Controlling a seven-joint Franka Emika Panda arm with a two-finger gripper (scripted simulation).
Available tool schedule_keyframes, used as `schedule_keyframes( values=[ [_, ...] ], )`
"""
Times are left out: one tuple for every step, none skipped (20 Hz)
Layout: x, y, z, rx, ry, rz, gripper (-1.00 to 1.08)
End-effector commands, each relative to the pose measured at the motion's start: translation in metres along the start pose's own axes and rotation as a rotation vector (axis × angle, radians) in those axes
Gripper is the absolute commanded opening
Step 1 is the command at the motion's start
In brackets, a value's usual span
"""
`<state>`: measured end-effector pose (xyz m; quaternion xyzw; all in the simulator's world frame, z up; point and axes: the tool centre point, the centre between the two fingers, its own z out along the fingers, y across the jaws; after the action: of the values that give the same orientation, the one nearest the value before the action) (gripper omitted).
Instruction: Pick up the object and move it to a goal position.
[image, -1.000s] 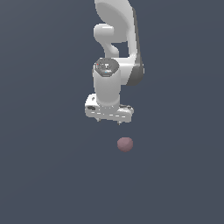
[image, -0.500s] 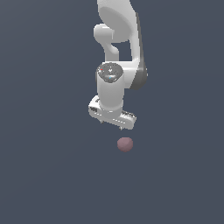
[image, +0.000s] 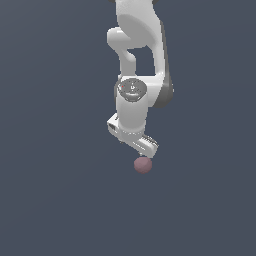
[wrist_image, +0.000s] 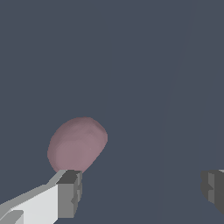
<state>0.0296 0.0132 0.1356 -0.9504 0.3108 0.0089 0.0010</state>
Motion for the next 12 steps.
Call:
schedule_keyframes(
  values=[
    [0.001, -0.006, 0.002, 0.001, 0.001, 0.063, 1.00],
    [0.001, -0.008, 0.003, 0.001, 0.001, 0.088, 1.00],
    [0.001, -0.010, 0.004, 0.001, 0.001, 0.113, 1.00],
    [0.002, -0.012, 0.005, 0.001, 0.002, 0.137, 1.00],
    [0.002, -0.015, 0.006, 0.002, 0.002, 0.162, 1.00],
    [0.002, -0.017, 0.007, 0.002, 0.002, 0.187, 1.00],
    [0.002, -0.019, 0.008, 0.002, 0.003, 0.211, 1.00],
    [0.002, -0.021, 0.009, 0.002, 0.003, 0.236, 1.00],
    [0.003, -0.024, 0.010, 0.003, 0.003, 0.260, 1.00],
    [0.003, -0.026, 0.011, 0.003, 0.004, 0.285, 1.00],
    [0.003, -0.028, 0.012, 0.003, 0.004, 0.309, 1.00],
    [0.003, -0.030, 0.013, 0.003, 0.005, 0.333, 1.00]
  ],
)
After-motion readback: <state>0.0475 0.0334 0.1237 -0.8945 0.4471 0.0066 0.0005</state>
